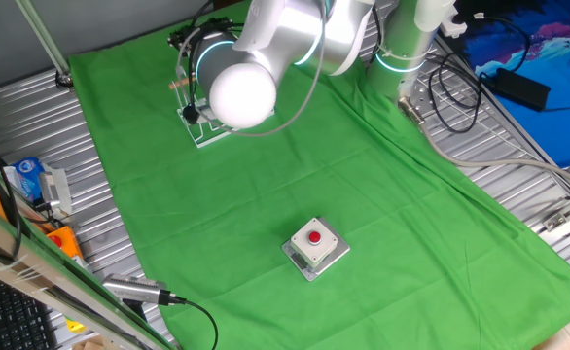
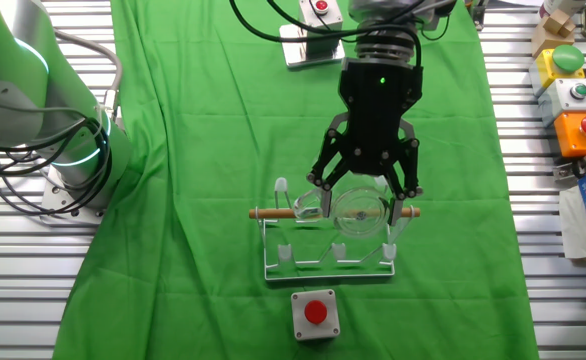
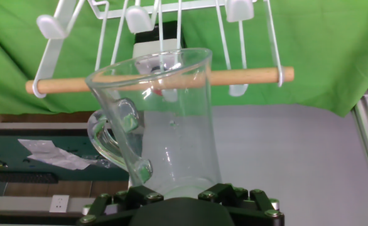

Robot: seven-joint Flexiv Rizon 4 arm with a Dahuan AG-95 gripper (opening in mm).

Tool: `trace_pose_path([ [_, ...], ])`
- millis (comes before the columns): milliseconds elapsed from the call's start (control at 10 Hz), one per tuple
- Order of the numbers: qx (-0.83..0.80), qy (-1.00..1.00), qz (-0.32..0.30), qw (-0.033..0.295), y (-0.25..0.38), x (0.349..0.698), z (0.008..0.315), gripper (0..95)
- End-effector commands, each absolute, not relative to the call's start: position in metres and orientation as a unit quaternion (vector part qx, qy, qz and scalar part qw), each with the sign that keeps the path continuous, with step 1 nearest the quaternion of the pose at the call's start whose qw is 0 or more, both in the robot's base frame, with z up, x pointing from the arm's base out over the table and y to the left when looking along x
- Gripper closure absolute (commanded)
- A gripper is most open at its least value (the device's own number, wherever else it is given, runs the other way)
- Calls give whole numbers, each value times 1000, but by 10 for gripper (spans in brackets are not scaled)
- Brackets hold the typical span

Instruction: Put the cup on the cup rack

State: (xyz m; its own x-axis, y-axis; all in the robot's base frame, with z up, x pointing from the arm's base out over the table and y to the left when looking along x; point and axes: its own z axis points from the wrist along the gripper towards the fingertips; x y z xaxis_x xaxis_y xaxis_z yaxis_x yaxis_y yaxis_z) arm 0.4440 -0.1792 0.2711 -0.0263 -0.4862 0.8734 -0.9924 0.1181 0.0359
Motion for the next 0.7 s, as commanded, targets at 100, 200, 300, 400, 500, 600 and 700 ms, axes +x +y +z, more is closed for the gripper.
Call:
trace_pose_path([
  [100, 575, -646, 318, 389, -178, 444, 270, 950],
  [200, 573, -647, 318, 390, -178, 445, 269, 950],
  [300, 572, -648, 317, 390, -178, 445, 269, 950],
  [400, 573, -648, 317, 389, -178, 445, 269, 950],
  [500, 575, -647, 316, 389, -178, 446, 268, 950],
  [600, 574, -645, 318, 390, -178, 446, 268, 950],
  [700, 571, -640, 325, 397, -178, 447, 268, 950],
])
